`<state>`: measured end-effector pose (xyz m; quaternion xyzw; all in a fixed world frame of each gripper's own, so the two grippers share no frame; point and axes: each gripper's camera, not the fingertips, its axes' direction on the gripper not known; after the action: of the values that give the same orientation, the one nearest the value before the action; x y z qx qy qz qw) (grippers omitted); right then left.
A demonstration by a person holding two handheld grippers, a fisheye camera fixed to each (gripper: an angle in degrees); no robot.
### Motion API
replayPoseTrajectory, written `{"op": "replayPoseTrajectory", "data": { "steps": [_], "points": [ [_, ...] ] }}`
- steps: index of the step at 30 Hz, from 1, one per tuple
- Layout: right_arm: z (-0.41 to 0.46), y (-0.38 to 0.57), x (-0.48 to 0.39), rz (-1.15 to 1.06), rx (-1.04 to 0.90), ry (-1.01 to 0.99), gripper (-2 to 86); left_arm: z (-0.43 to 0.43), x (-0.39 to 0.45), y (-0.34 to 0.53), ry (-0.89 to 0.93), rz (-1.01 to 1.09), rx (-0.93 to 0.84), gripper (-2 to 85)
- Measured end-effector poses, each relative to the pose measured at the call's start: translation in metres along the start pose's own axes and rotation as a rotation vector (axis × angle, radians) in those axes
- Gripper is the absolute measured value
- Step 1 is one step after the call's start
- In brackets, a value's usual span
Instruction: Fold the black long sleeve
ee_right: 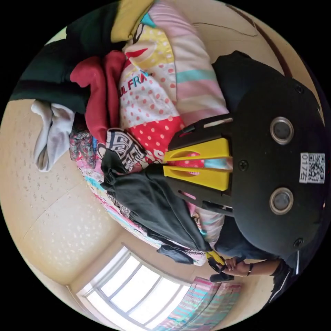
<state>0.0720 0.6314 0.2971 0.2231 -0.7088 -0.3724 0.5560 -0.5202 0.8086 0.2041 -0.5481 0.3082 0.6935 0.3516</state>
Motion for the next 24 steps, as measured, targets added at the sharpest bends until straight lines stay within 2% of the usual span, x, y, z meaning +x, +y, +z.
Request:
{"op": "replayPoseTrajectory", "data": {
  "steps": [2, 4, 6, 8, 10, 13, 14, 15, 19, 20, 24],
  "points": [
    [-0.023, 0.008, -0.004, 0.018, 0.067, 0.023, 1.9, -0.024, 0.007, 0.004, -0.008, -0.007, 0.103, 13.3],
    [-0.049, 0.025, -0.019, -0.014, 0.214, -0.054, 1.9, -0.045, 0.027, 0.012, 0.000, 0.072, 0.229, 12.4],
    [-0.058, 0.029, -0.040, -0.090, 0.270, -0.133, 1.9, -0.053, 0.068, 0.022, 0.024, 0.259, 0.349, 10.2],
    [-0.057, 0.022, -0.066, -0.158, 0.243, -0.229, 1.9, -0.040, 0.097, 0.028, 0.025, 0.394, 0.381, 9.1],
    [-0.045, 0.010, -0.104, -0.272, 0.181, -0.381, 1.7, -0.010, 0.115, 0.029, -0.042, 0.435, 0.333, 9.8],
    [-0.011, 0.004, -0.149, -0.480, 0.132, -0.575, 1.0, 0.065, 0.113, 0.031, -0.333, 0.367, 0.135, 11.5],
    [-0.001, 0.004, -0.157, -0.516, 0.118, -0.587, 0.9, 0.090, 0.107, 0.036, -0.389, 0.368, 0.075, 11.5],
    [0.024, 0.005, -0.171, -0.557, 0.057, -0.563, 0.7, 0.087, 0.109, 0.051, -0.390, 0.413, 0.199, 11.4],
    [0.138, 0.038, -0.184, -0.632, -0.285, -0.279, 0.3, 0.073, 0.109, 0.057, -0.350, 0.380, 0.203, 10.9],
    [0.134, 0.042, -0.177, -0.621, -0.216, -0.323, 0.3, 0.063, 0.109, 0.057, -0.344, 0.356, 0.228, 10.7],
    [0.137, 0.038, -0.168, -0.556, -0.242, -0.393, 0.2, 0.017, 0.110, 0.069, -0.434, 0.386, 0.494, 10.8]
  ]
}}
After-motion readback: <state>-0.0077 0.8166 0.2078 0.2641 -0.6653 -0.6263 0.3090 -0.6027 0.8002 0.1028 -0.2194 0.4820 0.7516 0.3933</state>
